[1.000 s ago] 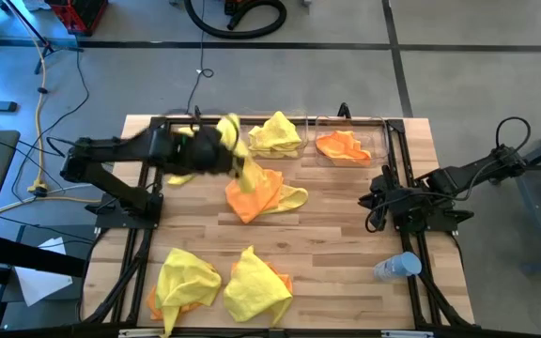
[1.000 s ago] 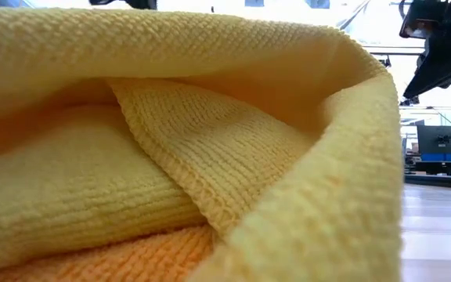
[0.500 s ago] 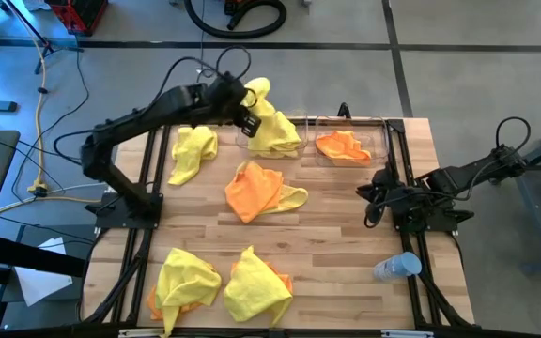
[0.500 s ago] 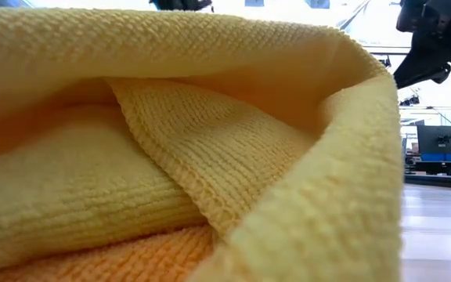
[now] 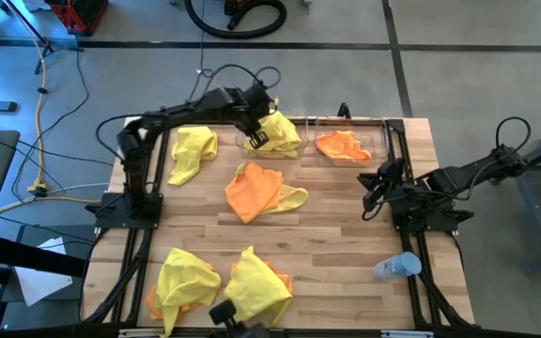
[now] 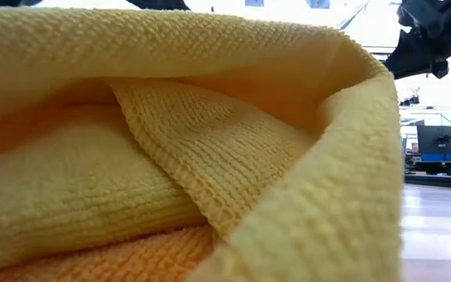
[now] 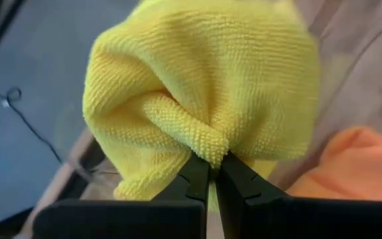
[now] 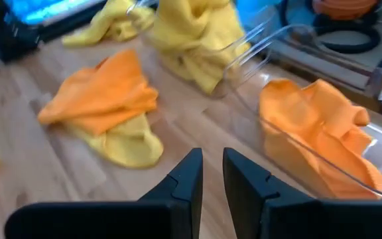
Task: Sort microfiber towel by color & place in baskets
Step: Put the yellow microfiber cloth into the left transparent bin
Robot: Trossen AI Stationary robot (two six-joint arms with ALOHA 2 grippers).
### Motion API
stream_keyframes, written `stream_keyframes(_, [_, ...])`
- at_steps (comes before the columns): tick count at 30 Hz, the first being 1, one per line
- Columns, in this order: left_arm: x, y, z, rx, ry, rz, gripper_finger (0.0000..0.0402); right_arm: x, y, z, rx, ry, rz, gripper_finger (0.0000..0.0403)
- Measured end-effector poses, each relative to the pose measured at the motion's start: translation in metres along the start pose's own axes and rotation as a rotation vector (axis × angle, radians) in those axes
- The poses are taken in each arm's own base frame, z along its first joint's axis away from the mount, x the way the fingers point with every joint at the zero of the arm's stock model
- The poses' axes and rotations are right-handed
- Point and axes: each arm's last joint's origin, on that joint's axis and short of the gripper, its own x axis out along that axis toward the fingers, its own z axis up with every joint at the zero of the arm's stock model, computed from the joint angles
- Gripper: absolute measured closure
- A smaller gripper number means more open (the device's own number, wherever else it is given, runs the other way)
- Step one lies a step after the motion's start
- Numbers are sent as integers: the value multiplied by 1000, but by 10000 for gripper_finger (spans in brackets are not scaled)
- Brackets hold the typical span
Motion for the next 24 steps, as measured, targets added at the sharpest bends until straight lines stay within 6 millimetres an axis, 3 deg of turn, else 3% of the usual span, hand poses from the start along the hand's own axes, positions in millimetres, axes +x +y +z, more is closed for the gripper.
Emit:
stream_keyframes(5, [41,8,-2,17,91,-26,401,0,-1,1,49,-32,-26,350])
stream_keyframes(10, [66,14,-6,85,147,-43,402,0,0,1,67,-38,-24,350])
stream_keyframes(24, [88,17,-8,170,167,-106,391,0,0,2,144,-42,-24,350])
